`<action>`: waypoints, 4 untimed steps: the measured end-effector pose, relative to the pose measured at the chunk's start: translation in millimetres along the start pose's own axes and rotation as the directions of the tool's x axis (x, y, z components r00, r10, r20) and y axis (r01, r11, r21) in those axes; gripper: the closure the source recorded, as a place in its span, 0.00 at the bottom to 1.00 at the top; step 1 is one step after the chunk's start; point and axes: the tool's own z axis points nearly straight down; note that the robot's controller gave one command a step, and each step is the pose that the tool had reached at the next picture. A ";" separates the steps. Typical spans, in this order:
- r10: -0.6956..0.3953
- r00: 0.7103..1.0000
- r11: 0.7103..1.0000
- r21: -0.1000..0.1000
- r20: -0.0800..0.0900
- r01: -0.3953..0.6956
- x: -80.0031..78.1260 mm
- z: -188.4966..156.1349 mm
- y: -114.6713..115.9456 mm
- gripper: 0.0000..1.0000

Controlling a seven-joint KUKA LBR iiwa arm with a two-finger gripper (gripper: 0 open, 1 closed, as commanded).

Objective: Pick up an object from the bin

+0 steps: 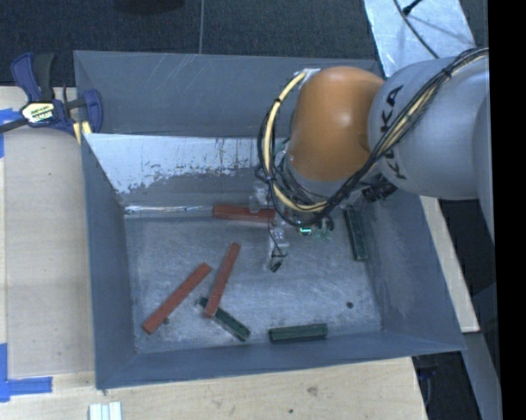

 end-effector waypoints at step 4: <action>-0.569 0.822 0.823 0.008 0.016 0.569 -0.8 -92.6 33.5 1.00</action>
Offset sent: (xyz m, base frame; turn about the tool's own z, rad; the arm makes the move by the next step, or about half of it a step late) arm -0.0020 0.0428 -0.0772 -0.5536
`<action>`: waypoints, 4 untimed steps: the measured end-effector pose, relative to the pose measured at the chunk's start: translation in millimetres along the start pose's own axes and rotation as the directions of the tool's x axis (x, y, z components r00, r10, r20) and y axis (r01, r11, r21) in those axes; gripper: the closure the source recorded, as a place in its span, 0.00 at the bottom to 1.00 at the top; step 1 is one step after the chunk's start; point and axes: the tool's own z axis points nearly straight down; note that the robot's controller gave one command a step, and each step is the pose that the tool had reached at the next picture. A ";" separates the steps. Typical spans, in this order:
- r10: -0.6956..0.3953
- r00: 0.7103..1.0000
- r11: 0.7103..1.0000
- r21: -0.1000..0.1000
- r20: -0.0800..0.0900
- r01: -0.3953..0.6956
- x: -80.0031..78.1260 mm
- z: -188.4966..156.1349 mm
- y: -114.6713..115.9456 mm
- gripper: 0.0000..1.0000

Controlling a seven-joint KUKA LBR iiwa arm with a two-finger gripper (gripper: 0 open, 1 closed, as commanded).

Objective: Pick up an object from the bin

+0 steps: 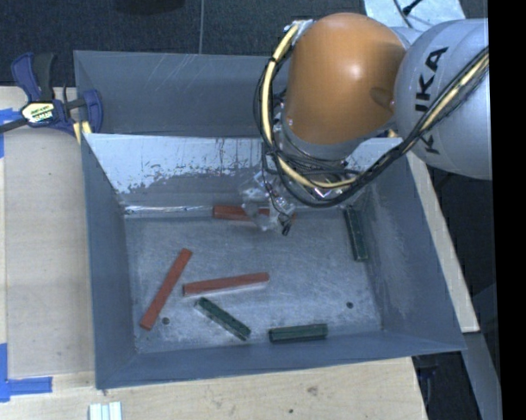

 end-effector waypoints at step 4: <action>0.118 0.993 0.993 -0.003 -0.010 -0.118 67.8 169.7 -4.0 0.00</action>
Offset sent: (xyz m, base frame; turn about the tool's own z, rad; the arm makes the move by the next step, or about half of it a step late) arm 0.0000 0.0000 0.0000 0.0000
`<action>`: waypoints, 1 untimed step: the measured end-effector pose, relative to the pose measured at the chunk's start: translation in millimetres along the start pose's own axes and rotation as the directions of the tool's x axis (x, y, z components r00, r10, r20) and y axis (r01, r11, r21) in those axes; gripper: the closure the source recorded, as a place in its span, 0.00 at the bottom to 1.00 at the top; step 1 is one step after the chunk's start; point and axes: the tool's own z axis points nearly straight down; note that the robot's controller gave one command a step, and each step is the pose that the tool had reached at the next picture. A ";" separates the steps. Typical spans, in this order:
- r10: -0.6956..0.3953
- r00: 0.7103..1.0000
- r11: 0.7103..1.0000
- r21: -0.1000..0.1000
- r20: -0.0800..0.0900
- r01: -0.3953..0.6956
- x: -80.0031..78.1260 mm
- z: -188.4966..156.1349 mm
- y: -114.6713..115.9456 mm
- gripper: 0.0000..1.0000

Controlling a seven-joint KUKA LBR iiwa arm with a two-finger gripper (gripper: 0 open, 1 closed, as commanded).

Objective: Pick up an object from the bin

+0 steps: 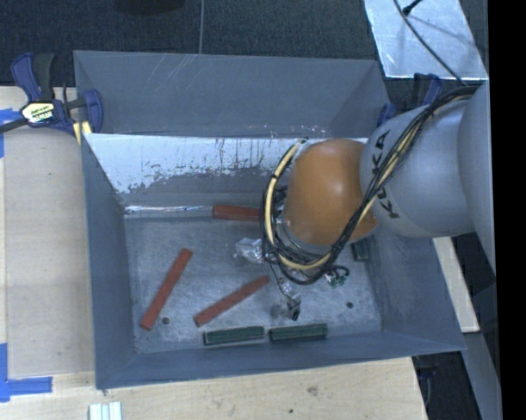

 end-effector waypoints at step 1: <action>0.000 1.000 1.000 0.000 0.002 0.000 -0.7 -0.7 0.2 1.00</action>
Offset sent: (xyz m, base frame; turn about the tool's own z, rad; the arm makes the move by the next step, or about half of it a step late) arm 0.0000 0.0000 0.0000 0.0000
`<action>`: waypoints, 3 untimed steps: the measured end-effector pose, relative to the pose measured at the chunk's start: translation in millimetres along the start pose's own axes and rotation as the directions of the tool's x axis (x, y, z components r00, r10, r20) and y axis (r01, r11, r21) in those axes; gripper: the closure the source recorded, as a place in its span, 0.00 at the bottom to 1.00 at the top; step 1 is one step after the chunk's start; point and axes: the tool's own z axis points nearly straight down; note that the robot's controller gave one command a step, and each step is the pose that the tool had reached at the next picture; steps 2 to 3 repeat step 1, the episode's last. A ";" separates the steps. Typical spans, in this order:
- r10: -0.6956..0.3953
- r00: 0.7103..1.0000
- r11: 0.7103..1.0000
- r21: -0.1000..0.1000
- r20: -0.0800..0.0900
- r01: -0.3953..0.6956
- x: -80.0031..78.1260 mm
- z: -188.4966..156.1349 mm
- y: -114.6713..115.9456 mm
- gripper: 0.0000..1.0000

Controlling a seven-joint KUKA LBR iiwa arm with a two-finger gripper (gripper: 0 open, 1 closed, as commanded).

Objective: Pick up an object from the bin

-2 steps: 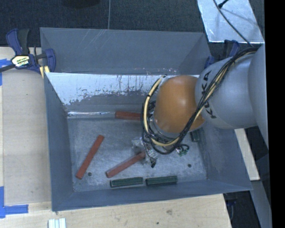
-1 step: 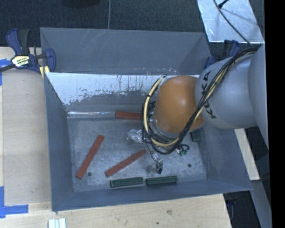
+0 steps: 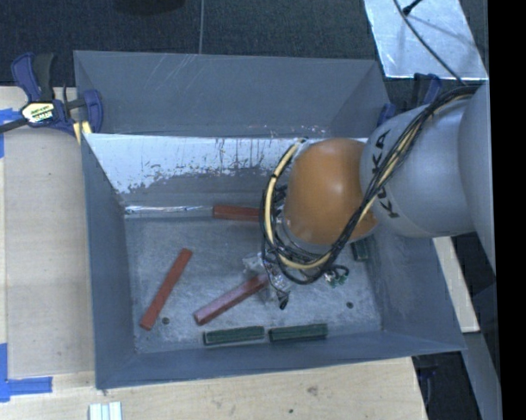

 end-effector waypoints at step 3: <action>-0.008 1.000 1.000 0.004 0.007 0.008 -14.3 -148.8 -3.1 1.00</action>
Offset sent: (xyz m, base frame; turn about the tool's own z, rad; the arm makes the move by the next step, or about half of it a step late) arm 0.0105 0.0035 0.1436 -0.0100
